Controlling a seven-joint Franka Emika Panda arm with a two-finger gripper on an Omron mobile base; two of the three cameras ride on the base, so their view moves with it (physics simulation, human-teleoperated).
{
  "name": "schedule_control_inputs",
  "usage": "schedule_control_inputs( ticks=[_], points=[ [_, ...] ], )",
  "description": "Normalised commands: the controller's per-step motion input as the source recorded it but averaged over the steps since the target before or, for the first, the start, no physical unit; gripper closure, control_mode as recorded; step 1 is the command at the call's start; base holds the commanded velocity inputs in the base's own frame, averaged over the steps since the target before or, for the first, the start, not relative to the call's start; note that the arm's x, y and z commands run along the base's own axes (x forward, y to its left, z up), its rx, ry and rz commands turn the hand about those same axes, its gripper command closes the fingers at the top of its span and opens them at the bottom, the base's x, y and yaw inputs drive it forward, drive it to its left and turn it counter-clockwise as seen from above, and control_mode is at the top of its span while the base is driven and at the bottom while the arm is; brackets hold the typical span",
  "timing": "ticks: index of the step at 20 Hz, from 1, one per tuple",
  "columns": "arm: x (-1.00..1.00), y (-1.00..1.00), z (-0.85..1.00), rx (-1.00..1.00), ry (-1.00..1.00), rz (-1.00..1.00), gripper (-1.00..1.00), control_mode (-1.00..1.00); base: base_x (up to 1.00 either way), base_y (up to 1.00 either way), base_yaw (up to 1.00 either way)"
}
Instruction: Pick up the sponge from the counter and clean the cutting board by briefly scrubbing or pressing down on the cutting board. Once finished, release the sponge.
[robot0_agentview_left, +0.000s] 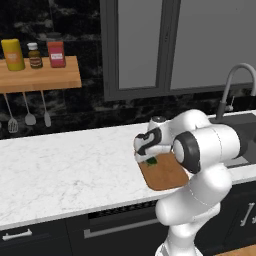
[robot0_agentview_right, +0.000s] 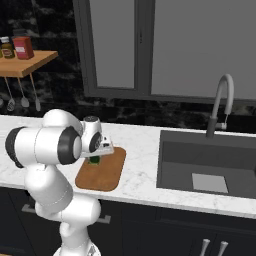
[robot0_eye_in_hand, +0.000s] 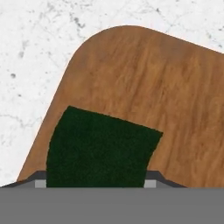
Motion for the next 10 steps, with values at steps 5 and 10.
schedule_control_inputs(
  ticks=[5,10],
  points=[
    [0.61,0.0,0.0,0.0,0.0,0.0,1.0,-1.0,0.0,0.0,0.0],
    [0.4,0.0,0.0,0.0,0.0,0.0,1.0,-1.0,0.0,0.0,0.0]
  ],
)
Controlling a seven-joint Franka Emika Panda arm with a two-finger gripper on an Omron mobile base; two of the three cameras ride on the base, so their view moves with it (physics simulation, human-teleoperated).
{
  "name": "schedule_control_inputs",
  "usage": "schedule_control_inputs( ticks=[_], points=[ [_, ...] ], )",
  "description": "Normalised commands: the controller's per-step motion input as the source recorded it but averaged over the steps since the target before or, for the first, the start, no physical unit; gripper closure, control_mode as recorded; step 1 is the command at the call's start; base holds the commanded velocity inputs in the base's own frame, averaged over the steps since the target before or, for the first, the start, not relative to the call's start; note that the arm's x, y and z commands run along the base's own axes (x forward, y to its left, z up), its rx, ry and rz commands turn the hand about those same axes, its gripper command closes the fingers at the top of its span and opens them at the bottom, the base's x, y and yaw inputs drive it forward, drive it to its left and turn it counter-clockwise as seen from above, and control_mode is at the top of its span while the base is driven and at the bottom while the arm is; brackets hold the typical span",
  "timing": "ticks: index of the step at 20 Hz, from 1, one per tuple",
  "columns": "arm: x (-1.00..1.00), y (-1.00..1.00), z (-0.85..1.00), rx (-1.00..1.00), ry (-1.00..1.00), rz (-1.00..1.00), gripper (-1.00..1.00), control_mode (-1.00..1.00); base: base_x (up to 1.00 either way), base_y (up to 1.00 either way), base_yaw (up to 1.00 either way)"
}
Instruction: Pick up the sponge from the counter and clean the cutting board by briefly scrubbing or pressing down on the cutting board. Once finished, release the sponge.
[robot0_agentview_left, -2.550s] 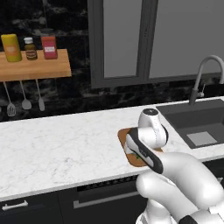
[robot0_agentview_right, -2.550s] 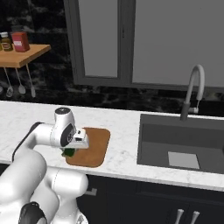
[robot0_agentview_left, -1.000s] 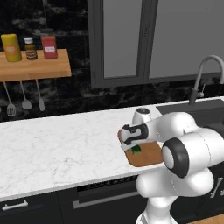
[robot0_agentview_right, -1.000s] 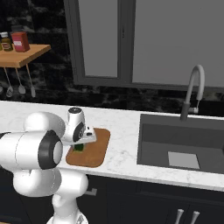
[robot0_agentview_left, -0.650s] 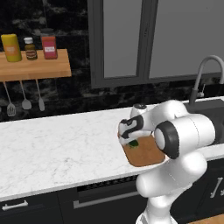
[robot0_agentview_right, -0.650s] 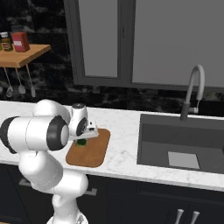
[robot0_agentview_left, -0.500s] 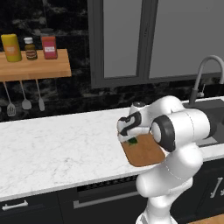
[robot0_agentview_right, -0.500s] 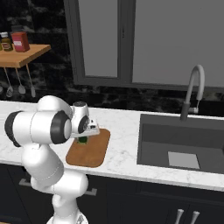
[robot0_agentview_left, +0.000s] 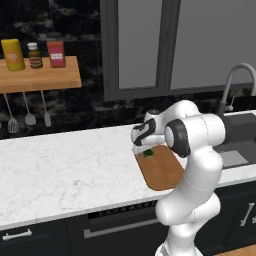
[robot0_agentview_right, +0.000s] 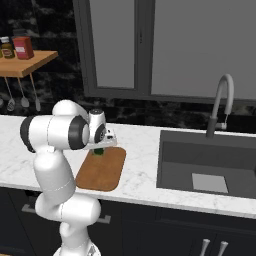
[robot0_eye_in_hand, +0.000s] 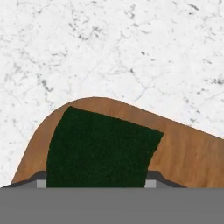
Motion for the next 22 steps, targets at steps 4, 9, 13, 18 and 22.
schedule_control_inputs(
  ticks=[4,9,13,18,22],
  points=[
    [0.03,0.0,-0.13,0.0,0.0,0.02,1.0,-1.0,0.0,0.0,0.0],
    [0.0,-0.07,-0.27,0.0,0.0,0.03,1.0,-1.0,0.0,0.0,0.0],
    [0.0,-0.26,-0.34,0.0,0.0,0.06,1.0,-1.0,0.0,0.0,0.0],
    [-0.12,-0.38,-0.13,0.0,-0.03,0.03,1.0,-1.0,0.0,0.0,0.0],
    [-0.32,-0.45,-0.01,-0.02,-0.09,0.0,1.0,-1.0,0.0,0.0,0.0]
  ],
)
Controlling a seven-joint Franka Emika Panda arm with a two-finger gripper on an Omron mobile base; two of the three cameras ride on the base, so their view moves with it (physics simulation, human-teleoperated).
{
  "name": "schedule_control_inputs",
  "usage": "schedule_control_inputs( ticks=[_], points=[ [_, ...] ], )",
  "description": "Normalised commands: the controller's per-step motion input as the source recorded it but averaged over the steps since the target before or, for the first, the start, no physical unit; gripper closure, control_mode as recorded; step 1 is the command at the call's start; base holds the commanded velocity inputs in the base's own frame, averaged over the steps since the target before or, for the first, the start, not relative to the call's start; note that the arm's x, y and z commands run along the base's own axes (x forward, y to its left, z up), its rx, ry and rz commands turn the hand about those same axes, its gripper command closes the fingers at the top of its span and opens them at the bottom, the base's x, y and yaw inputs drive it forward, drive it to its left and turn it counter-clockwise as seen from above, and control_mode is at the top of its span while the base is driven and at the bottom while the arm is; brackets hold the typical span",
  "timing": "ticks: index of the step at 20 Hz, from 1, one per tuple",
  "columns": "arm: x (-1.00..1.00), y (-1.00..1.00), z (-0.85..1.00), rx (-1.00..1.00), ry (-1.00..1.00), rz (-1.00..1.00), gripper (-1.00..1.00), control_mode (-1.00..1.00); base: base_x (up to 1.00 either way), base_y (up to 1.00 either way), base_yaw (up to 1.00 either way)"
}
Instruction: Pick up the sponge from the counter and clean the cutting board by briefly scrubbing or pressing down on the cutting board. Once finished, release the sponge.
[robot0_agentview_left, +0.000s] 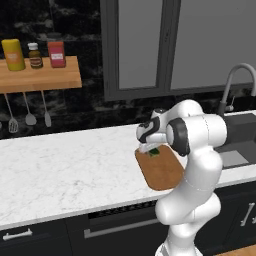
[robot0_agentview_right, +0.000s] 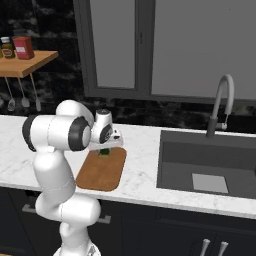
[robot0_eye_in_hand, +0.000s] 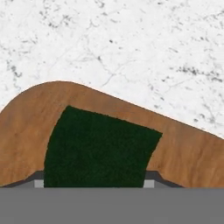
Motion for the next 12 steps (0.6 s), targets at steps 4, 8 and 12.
schedule_control_inputs(
  ticks=[4,8,12],
  points=[
    [-0.34,-0.35,-0.07,0.0,-0.06,0.01,1.0,-1.0,0.0,0.0,0.0],
    [-0.4,-0.03,-0.34,0.0,0.0,0.05,1.0,-1.0,0.0,0.0,0.0],
    [-0.61,0.0,-0.33,0.0,0.0,0.06,1.0,-1.0,0.0,0.0,0.0]
  ],
)
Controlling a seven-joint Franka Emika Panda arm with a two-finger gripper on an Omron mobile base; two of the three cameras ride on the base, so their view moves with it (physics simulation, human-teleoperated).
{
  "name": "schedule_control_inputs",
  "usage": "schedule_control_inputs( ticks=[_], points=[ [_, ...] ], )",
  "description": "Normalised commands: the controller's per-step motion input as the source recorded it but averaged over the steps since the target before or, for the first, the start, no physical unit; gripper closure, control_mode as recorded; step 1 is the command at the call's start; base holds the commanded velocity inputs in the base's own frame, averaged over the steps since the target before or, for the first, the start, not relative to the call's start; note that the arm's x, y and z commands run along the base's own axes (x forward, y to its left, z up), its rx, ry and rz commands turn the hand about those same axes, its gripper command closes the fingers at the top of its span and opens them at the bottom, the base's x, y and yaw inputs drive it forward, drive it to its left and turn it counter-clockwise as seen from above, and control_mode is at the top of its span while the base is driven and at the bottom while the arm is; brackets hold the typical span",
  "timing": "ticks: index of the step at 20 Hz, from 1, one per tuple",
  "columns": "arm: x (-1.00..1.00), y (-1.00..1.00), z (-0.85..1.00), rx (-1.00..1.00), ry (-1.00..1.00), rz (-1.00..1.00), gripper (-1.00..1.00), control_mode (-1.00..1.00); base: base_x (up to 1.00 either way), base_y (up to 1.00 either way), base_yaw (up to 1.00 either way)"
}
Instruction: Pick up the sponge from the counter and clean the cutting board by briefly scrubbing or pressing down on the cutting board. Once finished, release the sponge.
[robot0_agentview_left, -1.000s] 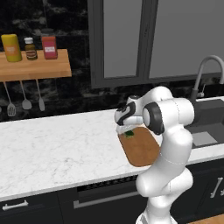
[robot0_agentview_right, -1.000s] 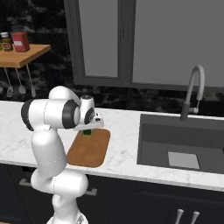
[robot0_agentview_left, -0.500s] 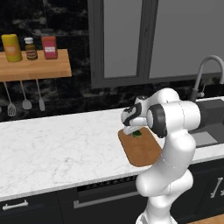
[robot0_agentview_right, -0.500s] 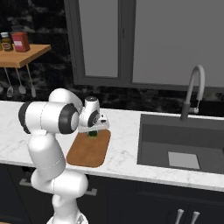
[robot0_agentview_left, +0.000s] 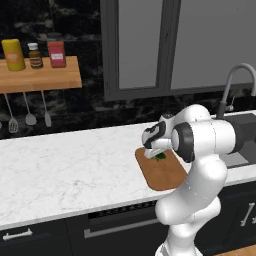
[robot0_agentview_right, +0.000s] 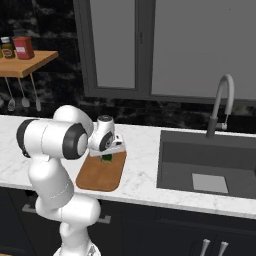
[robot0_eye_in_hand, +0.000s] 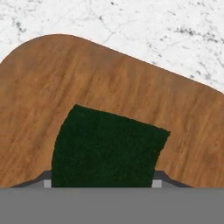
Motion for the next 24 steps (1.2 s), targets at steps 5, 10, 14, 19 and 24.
schedule_control_inputs(
  ticks=[5,10,14,19,24],
  points=[
    [-0.8,0.0,-0.29,0.01,0.0,0.05,1.0,-1.0,0.0,0.0,0.0],
    [-0.82,0.0,-0.32,0.06,0.0,0.04,1.0,-1.0,0.0,0.0,0.0],
    [-0.76,0.0,-0.37,0.08,0.03,0.06,1.0,-1.0,0.0,0.0,0.0],
    [-0.56,-0.02,-0.5,0.09,0.1,0.15,1.0,-1.0,0.0,0.0,0.0],
    [-0.5,-0.06,-0.49,0.02,0.11,0.25,1.0,-1.0,0.0,0.0,0.0]
  ],
)
